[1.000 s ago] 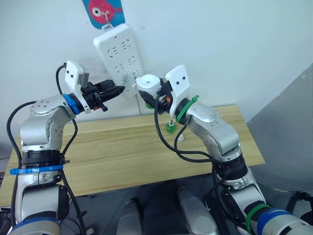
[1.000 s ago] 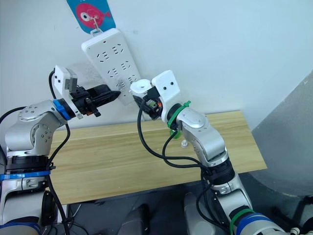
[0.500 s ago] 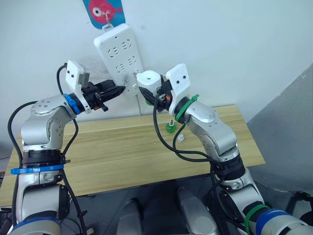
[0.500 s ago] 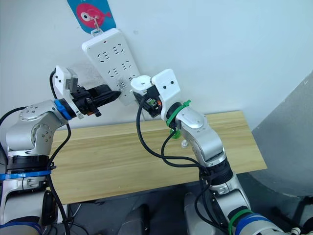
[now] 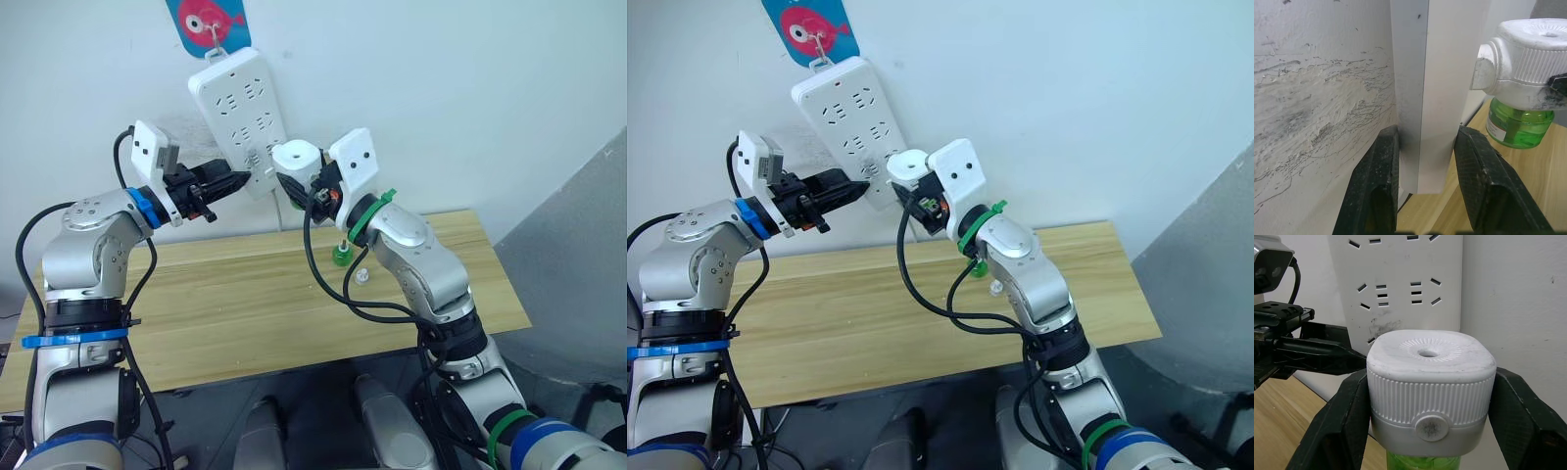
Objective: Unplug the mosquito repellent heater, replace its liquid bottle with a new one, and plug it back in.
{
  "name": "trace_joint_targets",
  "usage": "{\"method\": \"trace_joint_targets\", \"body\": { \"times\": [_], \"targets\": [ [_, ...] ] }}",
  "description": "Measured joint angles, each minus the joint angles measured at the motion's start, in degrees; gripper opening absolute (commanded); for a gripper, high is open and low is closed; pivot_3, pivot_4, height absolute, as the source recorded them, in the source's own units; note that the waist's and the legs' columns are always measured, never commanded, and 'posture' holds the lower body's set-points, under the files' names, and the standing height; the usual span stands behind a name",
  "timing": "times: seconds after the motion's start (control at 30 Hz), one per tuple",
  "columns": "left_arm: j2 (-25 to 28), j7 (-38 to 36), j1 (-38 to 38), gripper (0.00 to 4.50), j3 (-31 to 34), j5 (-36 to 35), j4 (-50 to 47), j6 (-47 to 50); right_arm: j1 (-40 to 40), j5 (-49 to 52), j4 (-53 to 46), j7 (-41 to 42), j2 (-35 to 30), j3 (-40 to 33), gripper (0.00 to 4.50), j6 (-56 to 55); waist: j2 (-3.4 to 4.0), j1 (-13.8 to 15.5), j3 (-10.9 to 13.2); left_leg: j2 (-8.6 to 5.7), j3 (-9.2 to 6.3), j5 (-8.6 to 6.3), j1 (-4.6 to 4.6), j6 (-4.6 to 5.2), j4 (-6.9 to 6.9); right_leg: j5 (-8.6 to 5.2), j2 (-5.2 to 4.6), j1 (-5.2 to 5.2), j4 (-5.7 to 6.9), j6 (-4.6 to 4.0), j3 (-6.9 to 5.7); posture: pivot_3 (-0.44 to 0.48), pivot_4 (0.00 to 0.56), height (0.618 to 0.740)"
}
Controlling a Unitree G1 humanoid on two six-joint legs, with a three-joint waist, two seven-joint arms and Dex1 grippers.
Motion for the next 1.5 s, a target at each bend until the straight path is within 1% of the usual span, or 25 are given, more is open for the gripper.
{"method": "trace_joint_targets", "body": {
  "times": [0.27,0.47,0.73,0.93,1.2,1.27,1.3,1.33,1.37,1.43,1.5],
  "targets": [
    [0.0,0.0,-0.1,1.32,0.0,0.0,0.1,0.0,0.0,-0.5,1.4,0.3,0.4,0.5,3.00,-1.3,0.00,0.0,0.0,0.00,-0.02,0.00,0.00,0.00,0.00,0.00,0.00,0.01,0.00,0.01,-0.02,-0.155,0.255,0.740],
    [-0.2,0.3,-0.2,1.32,0.0,0.1,0.3,0.1,-0.8,-2.1,5.9,0.3,1.4,0.3,3.00,-5.0,0.00,0.0,0.0,0.00,-0.02,0.01,0.02,-0.02,0.05,-0.01,0.00,0.03,0.03,0.03,-0.02,-0.157,0.255,0.740],
    [-0.5,1.4,-0.2,1.32,0.4,0.3,0.6,0.5,-4.2,-2.1,12.3,1.5,2.9,-0.9,3.00,-7.3,0.00,-0.2,0.0,-0.01,-0.02,0.11,0.11,-0.05,0.16,0.02,0.02,0.04,0.22,0.03,0.01,-0.161,0.254,0.740],
    [-0.4,1.7,-0.2,1.32,1.0,1.0,0.9,1.4,-7.4,-1.8,18.5,3.6,3.6,-2.5,3.00,-9.6,-0.01,-0.4,0.0,-0.01,-0.04,0.24,0.32,0.09,0.18,0.01,0.12,0.01,0.73,0.02,0.06,-0.157,0.250,0.740],
    [-0.4,1.7,0.0,1.32,2.0,1.7,0.9,2.5,-9.7,-0.9,22.7,5.7,4.3,-3.5,3.00,-10.4,-0.01,-1.2,0.0,-0.02,-0.06,0.40,0.36,0.31,0.17,0.08,0.14,0.02,0.80,-0.09,0.06,-0.156,0.250,0.740],
    [-0.5,1.6,0.0,1.32,2.0,1.8,0.9,2.4,-9.7,-0.7,22.7,5.7,4.4,-3.7,3.73,-10.2,-0.01,-1.2,0.0,-0.03,-0.06,0.40,0.36,0.32,0.17,0.08,0.14,0.01,0.80,-0.09,0.06,-0.156,0.251,0.740],
    [-0.8,1.0,-0.2,1.32,1.6,1.7,0.7,2.2,-9.8,-0.8,23.0,5.1,4.5,-3.8,3.98,-9.8,-0.01,-1.2,0.0,-0.04,-0.06,0.40,0.36,0.32,0.15,0.08,0.14,0.01,0.79,-0.09,0.06,-0.155,0.252,0.740],
    [-1.5,0.6,-0.2,1.32,1.3,1.3,0.3,1.9,-9.7,-1.0,23.2,4.5,4.7,-4.0,4.33,-9.3,-0.01,-1.0,0.0,-0.04,-0.08,0.40,0.33,0.32,0.13,0.08,0.13,0.01,0.77,-0.08,0.03,-0.154,0.252,0.740],
    [-1.8,0.4,-0.2,1.31,1.2,1.2,0.3,1.3,-9.6,-1.1,23.1,4.3,4.8,-3.5,4.50,-8.7,-0.01,-0.8,0.0,-0.03,-0.13,0.40,0.20,0.32,0.11,0.07,0.13,-0.07,0.70,-0.08,-0.02,-0.152,0.253,0.740],
    [-1.8,0.1,-0.5,1.31,0.9,1.2,0.3,0.7,-8.8,-1.7,21.8,4.2,4.1,-2.9,4.50,-7.5,-0.01,-0.3,0.0,-0.05,-0.12,0.38,0.07,0.31,-0.01,0.05,0.10,-0.18,0.59,-0.05,-0.02,-0.152,0.254,0.740],
    [-1.8,0.0,-0.6,1.31,0.3,1.2,0.2,-0.1,-6.0,-2.2,16.9,4.7,1.9,-2.0,4.50,-5.6,-0.01,0.4,0.0,-0.05,-0.18,0.32,0.00,0.22,-0.09,0.05,0.05,-0.18,0.48,-0.06,-0.14,-0.150,0.257,0.740]
  ]
}}
